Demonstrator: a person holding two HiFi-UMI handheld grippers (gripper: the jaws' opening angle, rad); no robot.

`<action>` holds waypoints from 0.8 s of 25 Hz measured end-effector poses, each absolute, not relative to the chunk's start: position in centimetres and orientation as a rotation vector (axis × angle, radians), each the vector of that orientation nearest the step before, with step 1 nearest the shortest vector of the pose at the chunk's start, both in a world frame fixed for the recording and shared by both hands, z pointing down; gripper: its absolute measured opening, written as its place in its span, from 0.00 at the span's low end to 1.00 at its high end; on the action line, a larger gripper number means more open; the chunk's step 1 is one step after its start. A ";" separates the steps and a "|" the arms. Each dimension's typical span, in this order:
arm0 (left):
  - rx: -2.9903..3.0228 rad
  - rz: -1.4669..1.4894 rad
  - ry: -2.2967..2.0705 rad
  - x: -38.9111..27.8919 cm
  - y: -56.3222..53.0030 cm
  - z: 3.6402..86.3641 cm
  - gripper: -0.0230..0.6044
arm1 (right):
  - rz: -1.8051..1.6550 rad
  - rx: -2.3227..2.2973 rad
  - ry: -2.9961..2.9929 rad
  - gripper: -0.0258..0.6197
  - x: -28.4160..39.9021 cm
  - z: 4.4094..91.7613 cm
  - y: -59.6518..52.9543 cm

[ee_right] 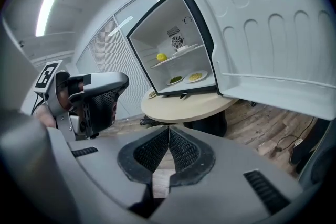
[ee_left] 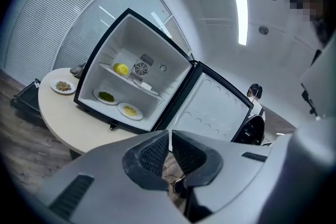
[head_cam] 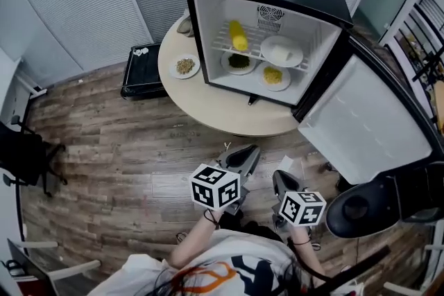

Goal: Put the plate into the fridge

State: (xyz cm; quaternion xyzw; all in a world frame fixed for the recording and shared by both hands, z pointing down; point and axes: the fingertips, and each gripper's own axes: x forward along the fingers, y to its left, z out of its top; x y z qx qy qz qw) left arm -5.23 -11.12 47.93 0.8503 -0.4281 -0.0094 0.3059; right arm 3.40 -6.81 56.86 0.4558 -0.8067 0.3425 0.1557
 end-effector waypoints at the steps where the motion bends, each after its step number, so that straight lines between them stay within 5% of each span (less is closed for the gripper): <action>1: 2.247 -0.026 -1.141 -4.8 -10.3 47.9 0.08 | 0.976 1.301 -2.315 0.07 4.0 56.7 -6.2; 20: 2.236 -0.067 -1.313 -1.5 -1.1 46.9 0.05 | 0.866 1.124 -2.473 0.07 7.0 52.8 0.8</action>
